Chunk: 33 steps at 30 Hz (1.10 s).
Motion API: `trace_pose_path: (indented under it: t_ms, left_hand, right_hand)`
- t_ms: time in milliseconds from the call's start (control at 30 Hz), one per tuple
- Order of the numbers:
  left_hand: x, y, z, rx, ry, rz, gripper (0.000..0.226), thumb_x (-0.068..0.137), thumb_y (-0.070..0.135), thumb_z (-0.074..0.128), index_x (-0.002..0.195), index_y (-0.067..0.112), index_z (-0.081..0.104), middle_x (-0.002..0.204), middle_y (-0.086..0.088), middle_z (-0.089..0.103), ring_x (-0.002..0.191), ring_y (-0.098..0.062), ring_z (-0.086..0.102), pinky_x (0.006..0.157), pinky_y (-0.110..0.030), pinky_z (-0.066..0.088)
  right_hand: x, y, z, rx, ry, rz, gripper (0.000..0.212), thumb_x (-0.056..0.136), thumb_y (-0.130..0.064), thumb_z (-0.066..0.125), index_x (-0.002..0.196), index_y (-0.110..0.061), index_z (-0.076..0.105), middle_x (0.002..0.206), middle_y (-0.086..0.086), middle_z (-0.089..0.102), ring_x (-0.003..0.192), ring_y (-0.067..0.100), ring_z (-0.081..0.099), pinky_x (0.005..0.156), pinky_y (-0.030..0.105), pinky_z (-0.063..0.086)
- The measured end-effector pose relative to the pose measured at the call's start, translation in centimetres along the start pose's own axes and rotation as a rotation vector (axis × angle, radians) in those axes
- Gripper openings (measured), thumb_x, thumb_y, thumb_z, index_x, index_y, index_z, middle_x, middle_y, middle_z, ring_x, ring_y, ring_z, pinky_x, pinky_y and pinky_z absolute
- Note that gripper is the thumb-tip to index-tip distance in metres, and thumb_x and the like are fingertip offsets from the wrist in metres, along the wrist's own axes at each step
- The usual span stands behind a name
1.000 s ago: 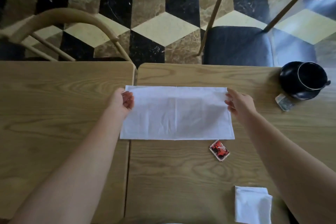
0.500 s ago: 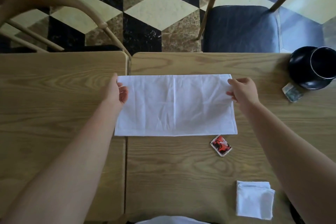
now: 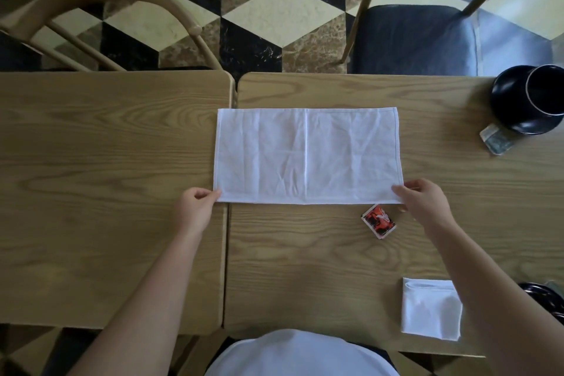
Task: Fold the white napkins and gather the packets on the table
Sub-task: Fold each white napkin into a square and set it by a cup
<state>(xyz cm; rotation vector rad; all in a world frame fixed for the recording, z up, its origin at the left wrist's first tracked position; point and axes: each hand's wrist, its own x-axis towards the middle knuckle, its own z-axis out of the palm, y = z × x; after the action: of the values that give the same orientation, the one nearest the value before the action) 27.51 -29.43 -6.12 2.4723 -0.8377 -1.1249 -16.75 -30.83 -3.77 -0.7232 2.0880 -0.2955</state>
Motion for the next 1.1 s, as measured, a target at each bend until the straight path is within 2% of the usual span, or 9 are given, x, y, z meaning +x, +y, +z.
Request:
trace_pose_path:
  t_ms: [200,367,500,600,700,800,867,967,1100]
  left_hand:
    - [-0.1,-0.5,0.2,0.000,-0.041,-0.034,0.025,0.079,0.039,0.078,0.074,0.017,0.065,0.068,-0.003,0.068,0.064,-0.025,0.064,0.061,-0.033,0.045]
    - [-0.3,-1.3,0.3,-0.048,-0.042,-0.066,0.025,0.082,0.031,0.078,0.073,0.012,0.066,0.066,-0.004,0.067,0.064,-0.025,0.065,0.062,-0.032,0.045]
    - [-0.9,-0.9,0.3,0.030,0.007,-0.056,0.022,0.085,0.029,0.074,0.082,0.013,0.060,0.074,-0.006,0.068,0.074,-0.033,0.069,0.069,-0.041,0.052]
    - [-2.5,0.5,1.1,0.216,0.109,0.151,0.021,0.086,0.028,0.066,0.079,0.019,0.048,0.073,-0.003,0.060,0.064,-0.024,0.058,0.059,-0.038,0.047]
    - [-5.2,2.6,3.7,0.331,-0.022,0.521,0.016,0.088,0.023,0.056,0.076,0.023,0.046,0.071,0.005,0.053,0.061,-0.013,0.051,0.051,-0.031,0.040]
    - [-7.1,4.8,6.6,0.385,-0.236,0.747,0.011,0.088,0.022,0.055,0.078,0.023,0.052,0.073,0.013,0.048,0.071,-0.013,0.050,0.057,-0.029,0.037]
    - [-7.2,5.7,8.2,0.409,-0.315,0.741,0.008,0.089,0.022,0.056,0.082,0.022,0.060,0.073,0.011,0.051,0.075,-0.017,0.053,0.061,-0.029,0.039]
    - [-6.9,6.3,9.4,0.473,-0.341,0.682,0.011,0.085,0.021,0.059,0.087,0.020,0.069,0.081,0.003,0.061,0.083,-0.022,0.058,0.068,-0.033,0.047]
    - [-5.6,5.2,8.2,0.547,-0.321,0.635,0.015,0.088,0.030,0.054,0.075,0.023,0.057,0.070,0.010,0.057,0.068,-0.015,0.057,0.056,-0.031,0.044]
  right_hand:
    - [-1.1,1.3,0.0,-0.028,0.033,0.024,0.019,0.085,-0.031,0.070,0.083,-0.012,0.070,0.061,0.001,0.067,0.055,0.014,0.056,0.053,0.028,0.038]
    - [-1.4,2.5,0.3,-0.017,0.042,0.025,0.019,0.087,-0.028,0.072,0.081,-0.010,0.068,0.070,0.007,0.070,0.052,0.013,0.053,0.054,0.029,0.040]
    - [-1.9,2.4,0.5,-0.099,0.082,0.005,0.025,0.086,-0.031,0.071,0.097,-0.008,0.066,0.088,0.007,0.072,0.074,0.020,0.061,0.065,0.031,0.044]
    - [-3.1,1.1,1.0,-0.156,0.216,-0.101,0.032,0.086,-0.032,0.067,0.109,-0.010,0.059,0.095,0.003,0.065,0.084,0.023,0.062,0.070,0.033,0.044]
    - [-5.1,-1.4,4.4,-0.173,0.052,-0.271,0.015,0.090,-0.023,0.062,0.104,-0.017,0.060,0.082,-0.008,0.063,0.073,0.015,0.062,0.063,0.025,0.044]
    - [-6.9,-4.1,9.3,-0.269,-0.217,-0.483,0.014,0.091,-0.015,0.058,0.103,-0.017,0.063,0.091,-0.004,0.064,0.083,0.017,0.062,0.075,0.032,0.049]
    - [-7.7,-5.3,12.0,-0.338,-0.316,-0.568,0.019,0.090,-0.011,0.054,0.105,-0.014,0.064,0.102,0.005,0.066,0.091,0.024,0.065,0.082,0.037,0.052]
    - [-8.0,-5.8,14.0,-0.443,-0.340,-0.596,0.019,0.088,-0.012,0.055,0.103,-0.011,0.066,0.106,0.011,0.064,0.097,0.034,0.063,0.078,0.038,0.051]
    - [-7.1,-4.9,13.1,-0.494,-0.303,-0.605,0.016,0.088,-0.011,0.052,0.097,-0.012,0.065,0.103,0.008,0.061,0.093,0.033,0.061,0.071,0.035,0.047]
